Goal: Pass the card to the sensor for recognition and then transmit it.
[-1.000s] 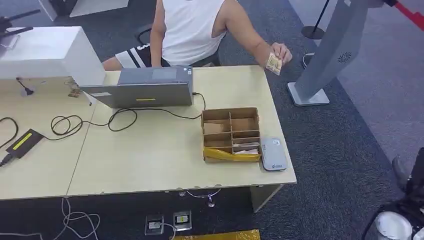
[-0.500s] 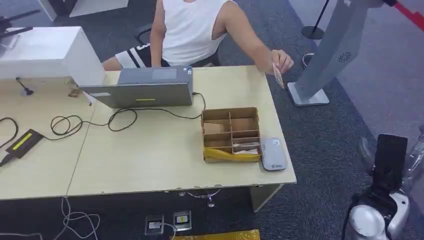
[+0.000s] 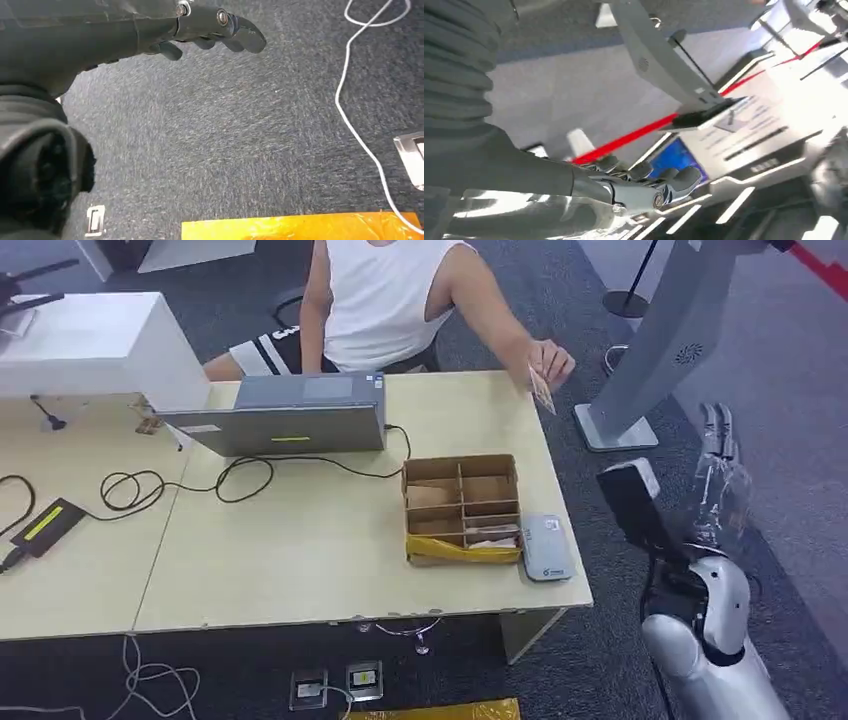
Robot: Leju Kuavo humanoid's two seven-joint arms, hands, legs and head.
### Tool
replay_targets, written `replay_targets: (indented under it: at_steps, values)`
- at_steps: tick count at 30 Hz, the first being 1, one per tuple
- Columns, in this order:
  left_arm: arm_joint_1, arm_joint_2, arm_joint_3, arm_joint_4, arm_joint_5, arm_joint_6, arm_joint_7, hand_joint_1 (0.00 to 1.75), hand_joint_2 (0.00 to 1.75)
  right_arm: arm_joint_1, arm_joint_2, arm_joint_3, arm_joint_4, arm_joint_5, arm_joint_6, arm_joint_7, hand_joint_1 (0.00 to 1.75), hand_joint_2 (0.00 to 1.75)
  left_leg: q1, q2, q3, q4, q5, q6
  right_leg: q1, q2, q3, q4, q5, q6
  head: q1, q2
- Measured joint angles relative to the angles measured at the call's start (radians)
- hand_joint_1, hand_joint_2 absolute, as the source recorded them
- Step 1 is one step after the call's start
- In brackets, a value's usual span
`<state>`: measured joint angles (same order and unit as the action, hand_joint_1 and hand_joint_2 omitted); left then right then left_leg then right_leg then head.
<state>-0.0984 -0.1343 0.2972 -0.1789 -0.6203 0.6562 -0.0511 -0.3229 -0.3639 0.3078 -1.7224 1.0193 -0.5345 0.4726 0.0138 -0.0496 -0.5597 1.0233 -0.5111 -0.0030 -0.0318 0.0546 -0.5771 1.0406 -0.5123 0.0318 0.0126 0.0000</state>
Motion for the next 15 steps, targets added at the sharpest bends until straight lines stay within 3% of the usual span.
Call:
replay_targets:
  at_steps: [7, 15]
  values:
    - [-0.007, 0.000, -0.011, -0.001, -0.002, 0.000, 0.002, 0.00, 0.00, -0.058, -0.025, 0.104, 0.002, 0.030, 0.037, -0.005, 0.00, 1.75, 0.000, 0.000, -0.001, 0.000, 0.000, 0.000, 0.000, 0.000, 0.000, 0.000, 0.000, 0.000, 0.001, 0.000]
    - [-0.016, 0.000, -0.035, -0.001, -0.002, -0.002, 0.023, 0.00, 0.00, -0.245, -0.023, 0.257, 0.044, 0.075, 0.126, -0.015, 0.00, 1.75, 0.001, -0.001, -0.001, 0.000, 0.000, 0.000, 0.001, -0.001, 0.000, 0.000, 0.000, 0.000, 0.000, 0.000]
